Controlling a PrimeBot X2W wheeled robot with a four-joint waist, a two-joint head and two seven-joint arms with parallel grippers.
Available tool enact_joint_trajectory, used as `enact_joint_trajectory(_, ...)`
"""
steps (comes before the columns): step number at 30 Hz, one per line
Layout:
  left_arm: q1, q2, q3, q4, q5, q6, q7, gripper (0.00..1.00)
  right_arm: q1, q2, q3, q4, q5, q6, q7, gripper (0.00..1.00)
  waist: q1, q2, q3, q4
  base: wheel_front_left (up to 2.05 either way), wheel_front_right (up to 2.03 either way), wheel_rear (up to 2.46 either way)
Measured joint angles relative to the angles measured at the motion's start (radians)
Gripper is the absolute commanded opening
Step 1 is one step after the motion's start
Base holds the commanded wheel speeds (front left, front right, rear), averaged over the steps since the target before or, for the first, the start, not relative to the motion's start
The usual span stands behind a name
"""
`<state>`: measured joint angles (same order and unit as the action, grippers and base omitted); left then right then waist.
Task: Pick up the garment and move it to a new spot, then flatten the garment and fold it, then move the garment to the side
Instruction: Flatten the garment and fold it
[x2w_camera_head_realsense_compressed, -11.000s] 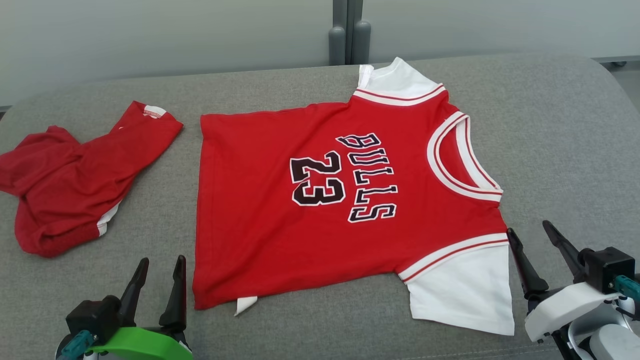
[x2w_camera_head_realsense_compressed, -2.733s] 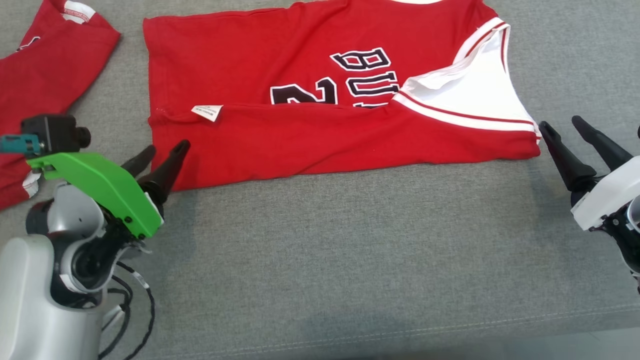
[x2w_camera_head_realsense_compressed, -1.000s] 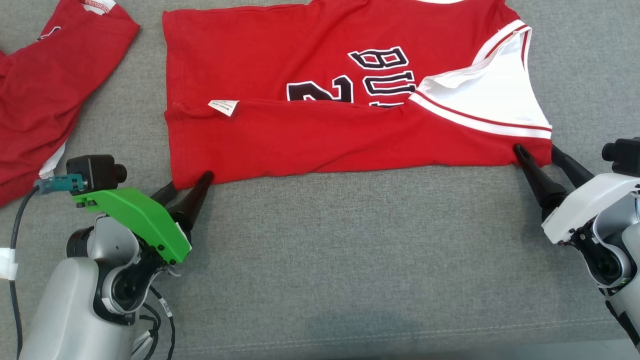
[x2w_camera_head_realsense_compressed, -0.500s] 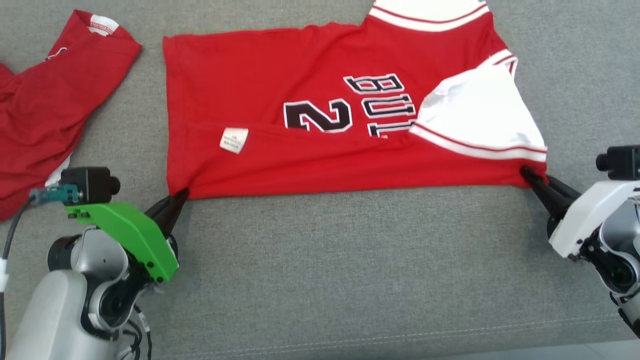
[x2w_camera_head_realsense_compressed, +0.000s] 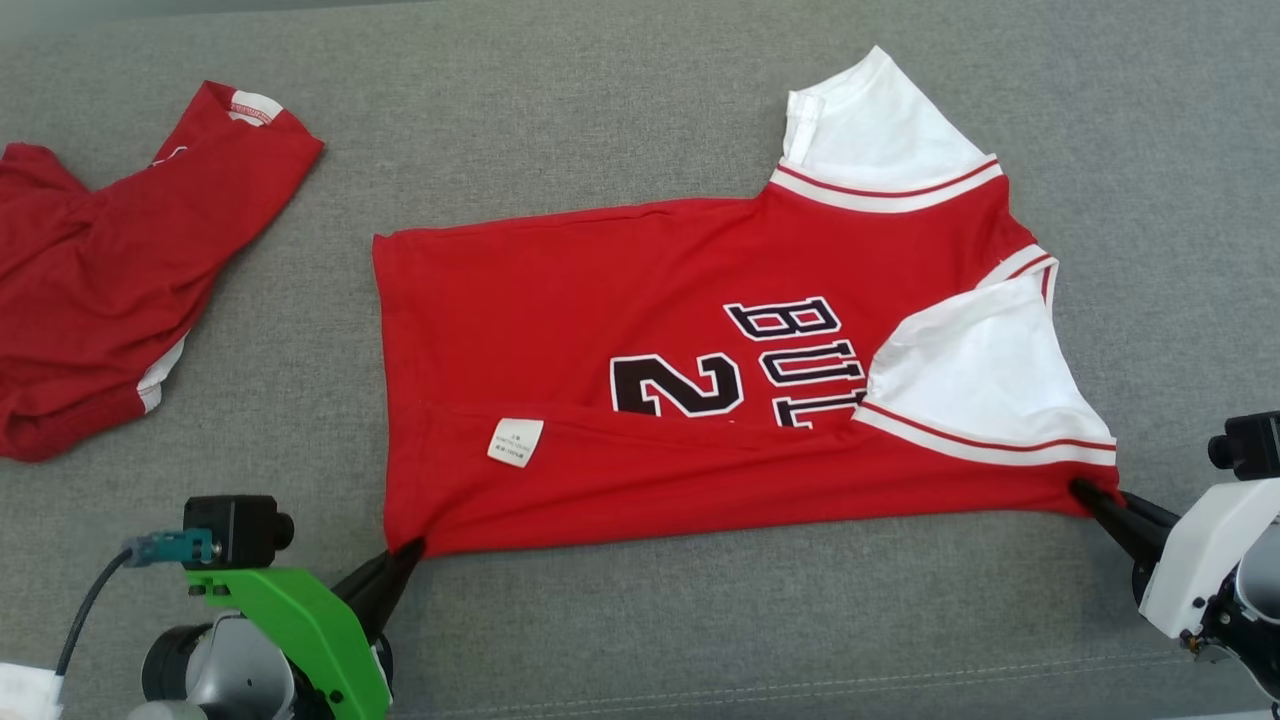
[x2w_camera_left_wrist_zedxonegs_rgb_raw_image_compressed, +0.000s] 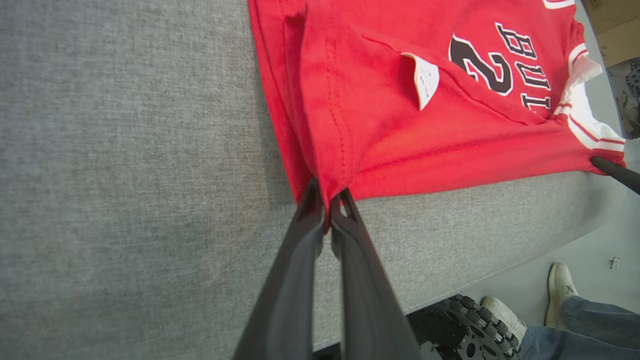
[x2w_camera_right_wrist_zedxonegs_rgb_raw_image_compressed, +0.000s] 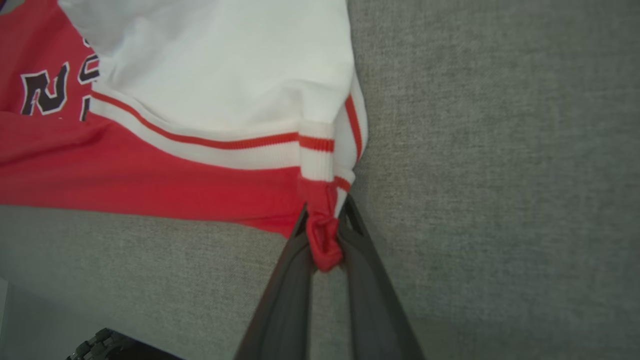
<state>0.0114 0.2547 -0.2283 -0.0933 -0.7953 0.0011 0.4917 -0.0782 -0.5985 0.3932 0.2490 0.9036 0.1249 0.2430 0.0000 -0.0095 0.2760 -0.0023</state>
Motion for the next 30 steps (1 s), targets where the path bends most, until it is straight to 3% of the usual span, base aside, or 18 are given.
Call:
enact_joint_trajectory(6, 0.085, -0.016, 0.005, -0.08, -0.029, 0.017, 0.0, 0.0, 0.056, -0.016, -0.011, -0.063, 0.016, -0.007, 0.009, 0.0, 0.0, 0.0, -0.003, 0.008, 0.0, 0.0, 0.0)
enact_joint_trajectory(15, 0.105, -0.051, -0.008, -0.084, -0.044, 0.035, -0.016, 0.0, 0.069, -0.025, 0.005, -0.128, 0.02, -0.014, 0.033, 0.0, 0.0, 0.0, 0.037, 0.005, 0.0, 0.0, 0.0)
enact_joint_trajectory(16, 0.105, -0.052, -0.004, -0.084, -0.043, 0.036, -0.023, 0.08, 0.069, -0.028, 0.004, -0.136, 0.017, -0.019, 0.034, 0.0, 0.0, 0.0, 0.042, 0.003, 0.0, 0.0, 0.0)
enact_joint_trajectory(17, 0.105, -0.052, -0.004, -0.084, -0.043, 0.036, -0.023, 0.25, 0.069, -0.028, 0.004, -0.136, 0.017, -0.019, 0.034, 0.15, 0.0, 0.0, 0.042, 0.003, 0.0, 0.0, 0.0)
enact_joint_trajectory(18, 0.104, -0.051, -0.001, -0.085, -0.038, 0.036, -0.026, 0.4, 0.068, -0.031, 0.002, -0.142, 0.011, -0.022, 0.034, 0.38, 0.0, 0.0, 0.046, 0.002, 0.0, 0.0, 0.0)
enact_joint_trajectory(19, 0.102, -0.05, -0.001, -0.089, -0.031, 0.036, -0.026, 0.67, 0.068, -0.036, 0.001, -0.149, 0.002, -0.023, 0.034, 0.86, 0.0, 0.0, 0.05, 0.0, 0.0, 0.0, 0.0)
enact_joint_trajectory(20, 0.102, -0.049, 0.001, -0.097, -0.024, 0.037, -0.028, 1.0, 0.067, -0.042, -0.001, -0.158, -0.006, -0.031, 0.033, 1.0, 0.0, 0.0, 0.055, -0.001, 0.0, 0.0, 0.0)
enact_joint_trajectory(25, 0.083, 0.014, 0.013, -0.154, 0.045, 0.043, -0.035, 1.0, 0.037, -0.095, -0.035, -0.202, -0.027, -0.046, 0.036, 1.0, 0.0, 0.0, 0.079, -0.006, 0.0, 0.0, 0.0)
enact_joint_trajectory(30, -0.028, 0.082, 0.034, -0.223, 0.108, 0.043, -0.014, 1.0, -0.089, -0.15, -0.094, -0.274, -0.043, -0.054, 0.052, 1.0, 0.0, 0.0, 0.116, -0.004, 0.0, 0.0, 0.0)
